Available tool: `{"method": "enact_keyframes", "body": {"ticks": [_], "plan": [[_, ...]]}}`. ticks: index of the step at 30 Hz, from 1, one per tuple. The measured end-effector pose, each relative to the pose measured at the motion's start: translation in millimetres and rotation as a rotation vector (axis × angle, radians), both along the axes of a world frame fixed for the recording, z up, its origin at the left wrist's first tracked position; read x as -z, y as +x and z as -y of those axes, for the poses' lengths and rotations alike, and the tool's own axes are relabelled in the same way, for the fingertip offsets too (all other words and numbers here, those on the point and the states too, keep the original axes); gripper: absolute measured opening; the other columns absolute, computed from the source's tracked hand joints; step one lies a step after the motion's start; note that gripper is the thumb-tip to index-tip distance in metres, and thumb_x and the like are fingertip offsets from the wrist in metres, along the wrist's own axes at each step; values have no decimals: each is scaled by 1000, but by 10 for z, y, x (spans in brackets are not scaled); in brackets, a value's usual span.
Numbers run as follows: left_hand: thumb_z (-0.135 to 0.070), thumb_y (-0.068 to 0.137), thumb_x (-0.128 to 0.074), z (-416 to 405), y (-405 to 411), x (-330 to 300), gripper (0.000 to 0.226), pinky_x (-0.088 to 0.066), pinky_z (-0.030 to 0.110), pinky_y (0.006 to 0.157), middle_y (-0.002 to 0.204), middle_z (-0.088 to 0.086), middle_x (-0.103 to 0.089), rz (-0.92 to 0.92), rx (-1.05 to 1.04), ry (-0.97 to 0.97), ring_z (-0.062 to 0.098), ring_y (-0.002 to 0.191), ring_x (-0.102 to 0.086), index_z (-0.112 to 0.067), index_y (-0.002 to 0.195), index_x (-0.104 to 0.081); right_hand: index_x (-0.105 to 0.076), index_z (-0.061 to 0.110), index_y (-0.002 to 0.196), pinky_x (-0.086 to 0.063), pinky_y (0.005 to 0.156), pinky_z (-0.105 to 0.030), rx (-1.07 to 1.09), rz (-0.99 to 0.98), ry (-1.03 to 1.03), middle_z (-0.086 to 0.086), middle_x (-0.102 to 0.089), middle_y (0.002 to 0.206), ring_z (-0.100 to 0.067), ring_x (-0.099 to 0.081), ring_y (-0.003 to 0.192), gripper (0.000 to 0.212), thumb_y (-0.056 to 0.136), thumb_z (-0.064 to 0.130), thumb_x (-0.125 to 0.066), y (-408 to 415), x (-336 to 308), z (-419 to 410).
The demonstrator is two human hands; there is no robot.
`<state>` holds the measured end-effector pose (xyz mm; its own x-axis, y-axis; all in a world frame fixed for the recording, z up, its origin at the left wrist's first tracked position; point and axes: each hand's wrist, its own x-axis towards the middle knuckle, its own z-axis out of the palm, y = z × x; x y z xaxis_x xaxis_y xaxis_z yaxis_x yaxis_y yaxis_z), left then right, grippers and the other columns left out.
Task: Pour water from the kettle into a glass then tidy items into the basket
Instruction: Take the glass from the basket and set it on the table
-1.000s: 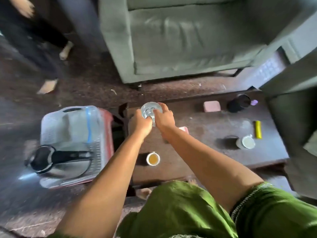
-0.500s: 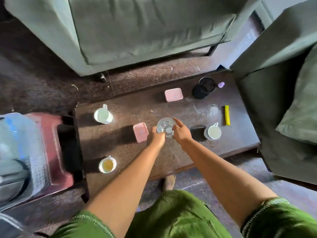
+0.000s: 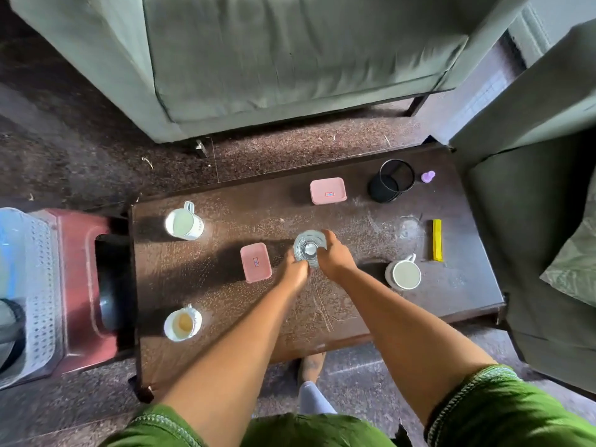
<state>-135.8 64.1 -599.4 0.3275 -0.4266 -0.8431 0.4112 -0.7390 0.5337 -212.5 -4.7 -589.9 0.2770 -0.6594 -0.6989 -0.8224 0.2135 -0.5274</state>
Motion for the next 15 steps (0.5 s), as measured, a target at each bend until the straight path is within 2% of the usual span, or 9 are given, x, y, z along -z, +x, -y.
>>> {"method": "enact_keyframes", "body": {"ticks": [2, 4, 7, 11, 12, 14, 15], "plan": [[8, 95, -34, 29, -9, -110, 60, -48, 26, 72, 127, 13, -53, -46, -61, -44, 14, 79, -54, -18, 149, -26, -22, 20, 151, -43, 91, -35, -42, 8, 24, -17, -42, 145, -35, -51, 120, 66, 89, 7, -40, -11, 20, 7], [6, 97, -33, 10, -13, -77, 61, -45, 24, 70, 137, 16, -48, -39, -58, -49, 11, 77, -53, -20, 151, -21, -15, 23, 153, -41, 86, -30, -53, 11, 55, -14, -33, 152, -34, -47, 124, 72, 88, 5, -39, -11, 5, 8], [-1, 98, -36, -33, -3, -81, 59, -49, 31, 80, 139, 11, -50, -26, -72, -24, 15, 84, -58, -27, 151, -24, -8, 27, 154, -41, 74, -24, -52, 13, 93, -12, -26, 155, -34, -46, 124, 75, 89, 4, -39, -9, 5, 6], [-3, 98, -36, -66, -13, -70, 62, -46, 40, 97, 144, 8, -46, 8, -1, -41, 24, 108, -57, -29, 152, -19, -3, 31, 154, -36, 80, -27, -64, 14, 77, -13, -24, 154, -35, -44, 127, 75, 94, 9, -41, -48, 54, -21], [-3, 98, -35, -68, -15, -67, 62, -46, 40, 94, 145, 8, -44, 19, 25, -49, 24, 108, -57, -26, 152, -17, -2, 31, 154, -37, 79, -28, -61, 14, 64, -14, -24, 153, -35, -46, 125, 75, 95, 9, -41, -57, 61, -36], [-7, 97, -37, -83, -2, -36, 64, -46, 36, 77, 143, 7, -47, 87, 98, -32, 21, 91, -58, -28, 153, -15, -2, 32, 154, -37, 79, -28, -45, 14, 37, -14, -24, 152, -35, -48, 122, 75, 94, 8, -40, -60, 72, -71], [-10, 95, -39, -91, 6, -33, 65, -45, 35, 73, 144, 7, -48, 120, 121, -19, 23, 88, -59, -31, 152, -15, -2, 32, 154, -38, 79, -29, -39, 13, 21, -14, -24, 152, -34, -49, 121, 75, 94, 6, -40, -57, 77, -93]]}}
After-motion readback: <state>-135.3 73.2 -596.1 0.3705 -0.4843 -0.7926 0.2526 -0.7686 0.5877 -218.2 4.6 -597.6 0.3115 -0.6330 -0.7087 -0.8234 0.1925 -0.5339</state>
